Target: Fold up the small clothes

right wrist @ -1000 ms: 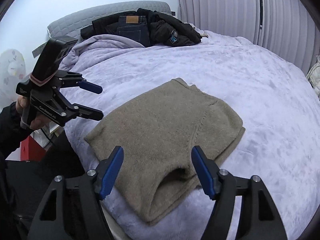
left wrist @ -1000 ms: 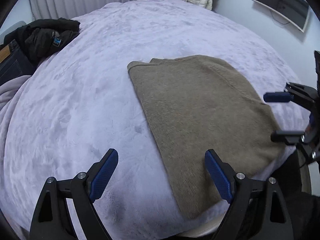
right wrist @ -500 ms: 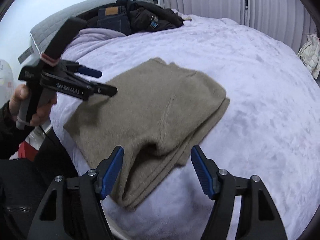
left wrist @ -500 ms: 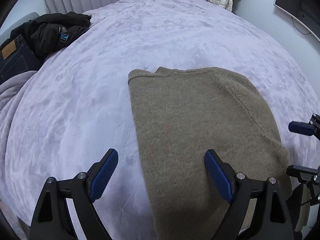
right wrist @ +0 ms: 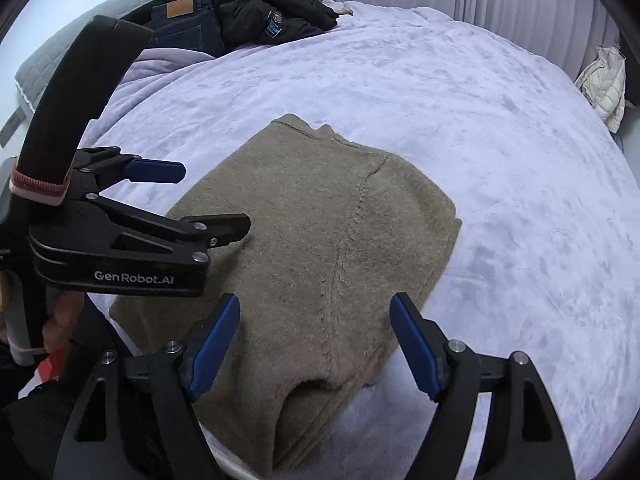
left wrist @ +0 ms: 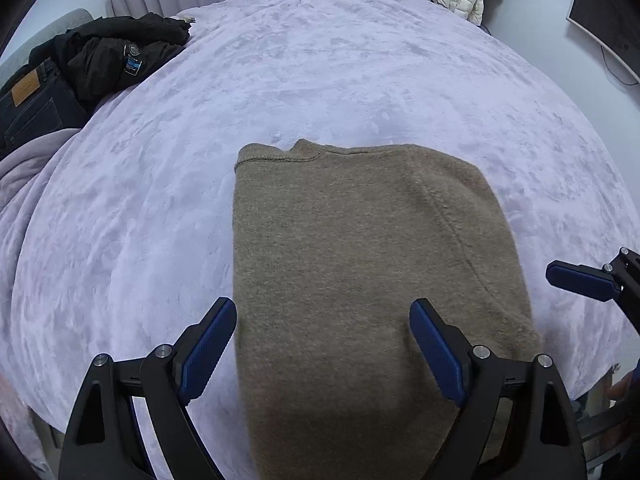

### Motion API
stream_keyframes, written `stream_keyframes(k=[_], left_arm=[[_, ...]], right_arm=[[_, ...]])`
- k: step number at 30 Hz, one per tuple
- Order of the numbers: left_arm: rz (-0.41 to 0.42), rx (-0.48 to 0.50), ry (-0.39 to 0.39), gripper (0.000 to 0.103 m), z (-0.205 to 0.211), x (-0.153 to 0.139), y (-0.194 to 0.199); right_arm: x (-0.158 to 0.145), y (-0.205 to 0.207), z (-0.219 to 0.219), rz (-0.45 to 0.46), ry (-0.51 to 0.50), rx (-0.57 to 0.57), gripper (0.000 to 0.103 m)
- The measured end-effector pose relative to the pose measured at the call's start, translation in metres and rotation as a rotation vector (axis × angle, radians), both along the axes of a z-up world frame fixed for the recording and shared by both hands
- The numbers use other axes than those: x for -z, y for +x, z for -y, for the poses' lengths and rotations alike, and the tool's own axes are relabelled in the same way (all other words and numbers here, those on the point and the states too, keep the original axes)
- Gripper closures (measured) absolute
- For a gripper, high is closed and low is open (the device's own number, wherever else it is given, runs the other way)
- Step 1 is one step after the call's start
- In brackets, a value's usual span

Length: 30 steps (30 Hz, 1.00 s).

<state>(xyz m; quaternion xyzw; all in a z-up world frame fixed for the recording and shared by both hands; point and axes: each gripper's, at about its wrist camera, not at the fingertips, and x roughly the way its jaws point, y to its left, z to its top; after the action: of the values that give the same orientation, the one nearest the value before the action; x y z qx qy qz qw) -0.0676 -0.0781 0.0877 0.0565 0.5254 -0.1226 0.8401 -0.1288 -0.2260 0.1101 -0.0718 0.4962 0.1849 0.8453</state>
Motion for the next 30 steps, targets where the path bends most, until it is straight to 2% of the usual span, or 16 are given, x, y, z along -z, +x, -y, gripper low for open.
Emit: stream_keyframes(k=[3,9,12,16,20,30], left_arm=[[-0.059,0.015,-0.059,0.014,0.006,-0.003,-0.006],[-0.016,-0.073,0.034,0.014,0.01,-0.004,-0.014],[-0.038,-0.086,-0.003,0.014,0.005,-0.003,-0.016],[-0.008,-0.14,0.017,0.014,0.001,-0.005,-0.019],[-0.031,-0.15,-0.01,0.014,-0.002,-0.007,-0.019],[-0.043,-0.195,-0.012,0.014,-0.009,-0.003,-0.018]], right_arm=[[-0.01,-0.007,-0.004,-0.02,-0.012,0.006,0.022],[-0.01,-0.006,-0.01,-0.038,-0.032,0.015,0.022],[-0.003,-0.006,-0.011,-0.071,-0.043,0.021,0.023],[0.001,-0.007,-0.011,-0.091,-0.055,0.029,0.023],[0.0,-0.007,-0.011,-0.092,-0.063,0.033,0.023],[0.002,-0.006,-0.013,-0.101,-0.068,0.035,0.023]])
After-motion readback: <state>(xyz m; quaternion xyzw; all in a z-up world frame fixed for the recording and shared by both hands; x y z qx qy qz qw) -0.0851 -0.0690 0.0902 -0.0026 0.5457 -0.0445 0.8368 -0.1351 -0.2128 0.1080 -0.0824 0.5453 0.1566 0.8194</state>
